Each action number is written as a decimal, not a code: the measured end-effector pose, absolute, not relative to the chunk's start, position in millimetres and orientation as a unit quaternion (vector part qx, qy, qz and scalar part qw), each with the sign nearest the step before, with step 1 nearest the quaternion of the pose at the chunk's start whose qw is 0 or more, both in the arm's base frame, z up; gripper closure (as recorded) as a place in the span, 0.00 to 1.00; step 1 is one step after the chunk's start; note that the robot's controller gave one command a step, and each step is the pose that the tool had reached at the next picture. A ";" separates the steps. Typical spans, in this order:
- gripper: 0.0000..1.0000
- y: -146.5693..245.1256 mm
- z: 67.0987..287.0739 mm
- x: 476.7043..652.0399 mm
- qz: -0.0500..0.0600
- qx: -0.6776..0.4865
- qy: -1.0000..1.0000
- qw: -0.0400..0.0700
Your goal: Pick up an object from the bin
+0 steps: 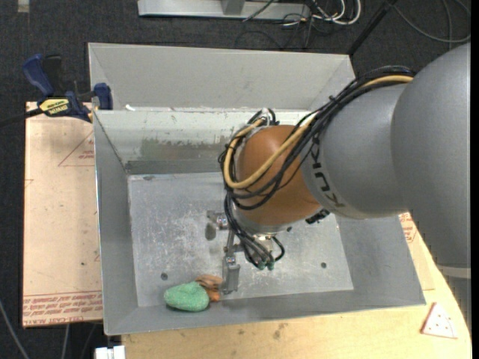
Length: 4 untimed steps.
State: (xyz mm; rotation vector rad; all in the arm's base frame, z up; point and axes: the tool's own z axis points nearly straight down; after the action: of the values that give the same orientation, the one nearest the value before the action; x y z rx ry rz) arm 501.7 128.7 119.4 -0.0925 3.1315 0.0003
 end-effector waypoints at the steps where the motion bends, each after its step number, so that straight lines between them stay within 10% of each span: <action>1: 0.00 155.5 81.7 493.9 0.001 -0.141 0.990 0.000; 2: 1.00 170.2 70.9 494.5 0.001 -0.094 0.996 0.000; 3: 0.00 169.9 71.3 495.8 0.001 -0.093 0.996 0.003; 4: 0.00 169.9 71.4 495.9 0.001 -0.093 0.996 0.003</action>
Offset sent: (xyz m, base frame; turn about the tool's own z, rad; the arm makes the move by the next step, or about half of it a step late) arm -0.0074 0.0408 -0.0482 -0.1308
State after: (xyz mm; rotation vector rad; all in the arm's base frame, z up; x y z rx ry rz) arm 495.9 169.9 71.4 -0.2929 3.1225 0.0040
